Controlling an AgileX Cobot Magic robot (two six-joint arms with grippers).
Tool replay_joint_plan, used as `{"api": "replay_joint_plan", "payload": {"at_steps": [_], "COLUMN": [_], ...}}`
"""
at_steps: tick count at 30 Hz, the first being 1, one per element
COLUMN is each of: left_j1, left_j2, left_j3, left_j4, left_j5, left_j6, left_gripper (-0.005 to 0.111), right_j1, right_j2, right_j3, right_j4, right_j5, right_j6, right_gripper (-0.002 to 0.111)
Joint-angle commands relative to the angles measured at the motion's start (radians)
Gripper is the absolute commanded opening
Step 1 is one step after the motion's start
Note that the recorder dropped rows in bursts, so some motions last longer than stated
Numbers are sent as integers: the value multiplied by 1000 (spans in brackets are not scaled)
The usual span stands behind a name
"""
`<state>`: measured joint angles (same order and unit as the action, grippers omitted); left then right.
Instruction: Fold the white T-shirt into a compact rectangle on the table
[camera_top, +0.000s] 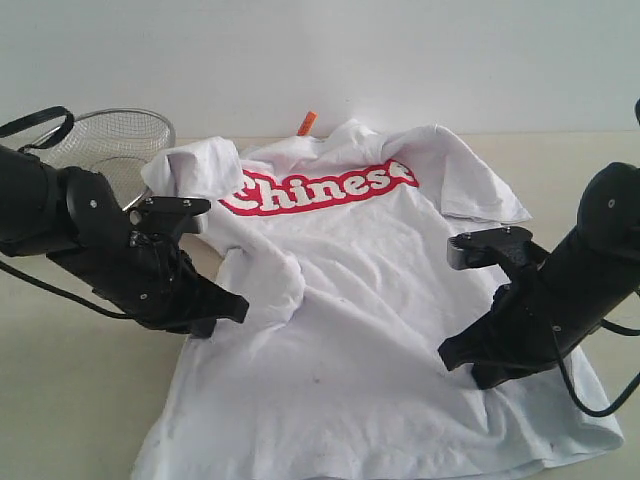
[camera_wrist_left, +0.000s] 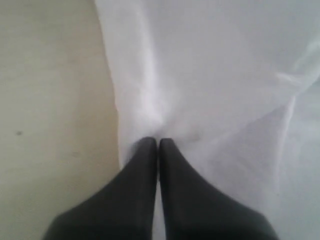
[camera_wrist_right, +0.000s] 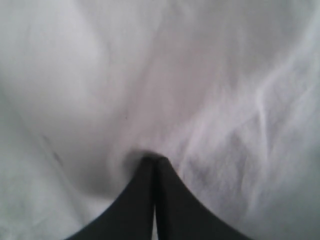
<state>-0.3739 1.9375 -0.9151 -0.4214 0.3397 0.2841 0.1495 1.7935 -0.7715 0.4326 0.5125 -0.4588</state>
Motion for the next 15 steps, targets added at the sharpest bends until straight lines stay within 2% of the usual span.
{"api": "replay_joint_plan", "payload": {"at_steps": [1,5,11,15], "left_j1": [60,73,73,20], "left_j2": [46,32,-100,-254], "left_j3": [31,31,33,33], "left_j4": [86,86,105,11], "left_j5": [28,63,138,157], "left_j6": [-23,-27,-33,44], "left_gripper": [4,4,4,4], "right_j1": [-1,-1,-1,-1], "right_j2": [43,43,43,43], "right_j3": [13,13,13,13], "right_j4": [-19,-19,-35,-50], "right_j5": [-30,-28,42,52], "right_j6": [-2,-2,39,39], "right_gripper": [0,0,0,0]}}
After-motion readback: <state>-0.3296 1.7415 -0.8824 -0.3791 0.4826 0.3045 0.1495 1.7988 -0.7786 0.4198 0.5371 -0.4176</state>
